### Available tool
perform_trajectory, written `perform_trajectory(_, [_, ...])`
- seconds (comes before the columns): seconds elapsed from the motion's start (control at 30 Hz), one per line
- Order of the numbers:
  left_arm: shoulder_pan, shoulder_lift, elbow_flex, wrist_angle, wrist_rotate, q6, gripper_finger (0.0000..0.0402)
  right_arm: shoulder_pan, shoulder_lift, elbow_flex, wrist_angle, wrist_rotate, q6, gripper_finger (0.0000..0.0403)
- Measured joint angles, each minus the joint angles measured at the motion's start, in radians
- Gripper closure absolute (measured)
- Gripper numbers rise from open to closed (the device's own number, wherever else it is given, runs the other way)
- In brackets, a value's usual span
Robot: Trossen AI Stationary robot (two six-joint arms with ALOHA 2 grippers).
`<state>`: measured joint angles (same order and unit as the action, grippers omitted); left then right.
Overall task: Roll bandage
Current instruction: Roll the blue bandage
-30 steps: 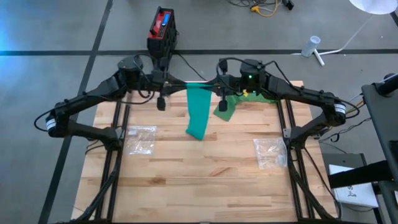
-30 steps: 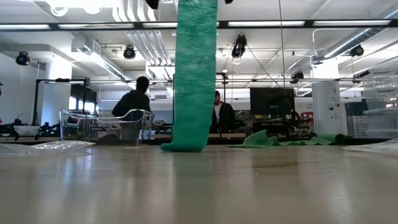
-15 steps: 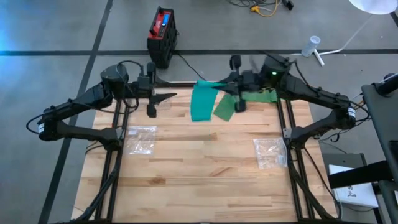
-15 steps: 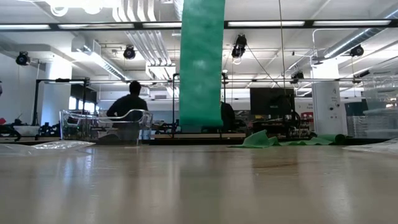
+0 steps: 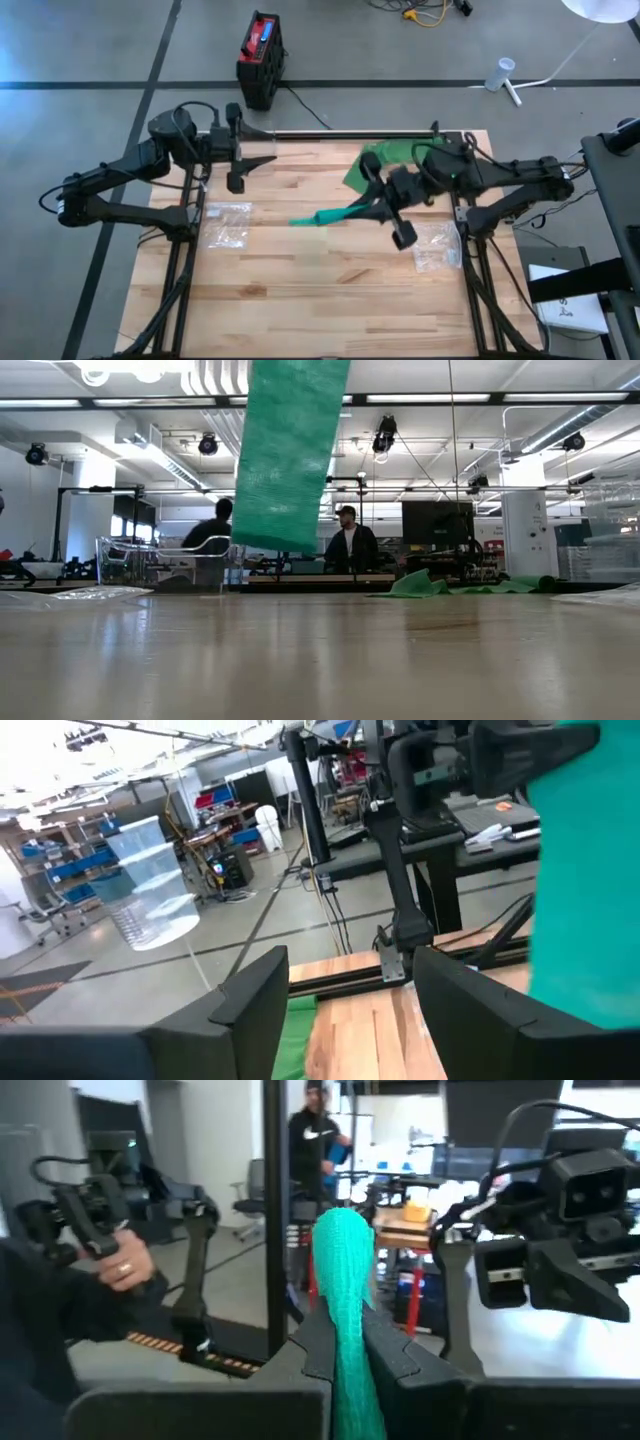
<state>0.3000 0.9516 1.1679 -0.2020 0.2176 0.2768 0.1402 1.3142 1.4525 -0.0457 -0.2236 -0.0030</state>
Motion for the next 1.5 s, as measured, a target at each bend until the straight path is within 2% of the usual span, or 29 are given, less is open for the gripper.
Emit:
perform_trajectory(0.1, [0.0, -0.008, 0.0, 0.0, 0.001, -0.036, 0.0186, 0.015, 0.007, 0.0, -0.007, 0.042, 0.0, 0.0395])
perform_trajectory(0.23, [0.001, -0.009, -0.026, 0.0, 0.033, -0.084, 0.0178, -0.019, 0.043, -0.006, -0.012, 0.068, -0.043, 0.0395])
perform_trajectory(0.33, [0.001, -0.008, -0.082, 0.018, 0.034, -0.08, 0.0173, -0.071, 0.074, -0.022, -0.009, 0.07, -0.065, 0.0395])
perform_trajectory(0.47, [0.019, -0.015, -0.194, 0.141, 0.032, -0.103, 0.0167, -0.148, 0.095, -0.082, -0.007, 0.064, -0.095, 0.0395])
perform_trajectory(0.67, [0.072, -0.021, -0.333, 0.335, 0.029, -0.141, 0.0151, -0.304, 0.101, -0.181, 0.029, -0.053, -0.122, 0.0395])
perform_trajectory(0.8, [0.087, 0.019, -0.39, 0.42, 0.027, -0.141, 0.0139, -0.397, 0.141, -0.212, 0.03, -0.102, -0.198, 0.0395])
perform_trajectory(1.03, [0.152, 0.151, -0.378, 0.494, 0.028, -0.114, 0.0118, -0.487, 0.261, -0.214, 0.091, -0.154, -0.359, 0.0395])
perform_trajectory(1.13, [0.187, 0.194, -0.36, 0.497, 0.042, -0.043, 0.0112, -0.497, 0.294, -0.214, 0.104, -0.157, -0.408, 0.0395])
perform_trajectory(1.33, [0.211, 0.246, -0.358, 0.489, 0.163, 0.029, 0.0112, -0.508, 0.31, -0.214, 0.142, -0.143, -0.428, 0.0394])
perform_trajectory(1.5, [0.211, 0.263, -0.359, 0.476, 0.192, 0.059, 0.0127, -0.518, 0.307, -0.214, 0.143, -0.117, -0.428, 0.0394])
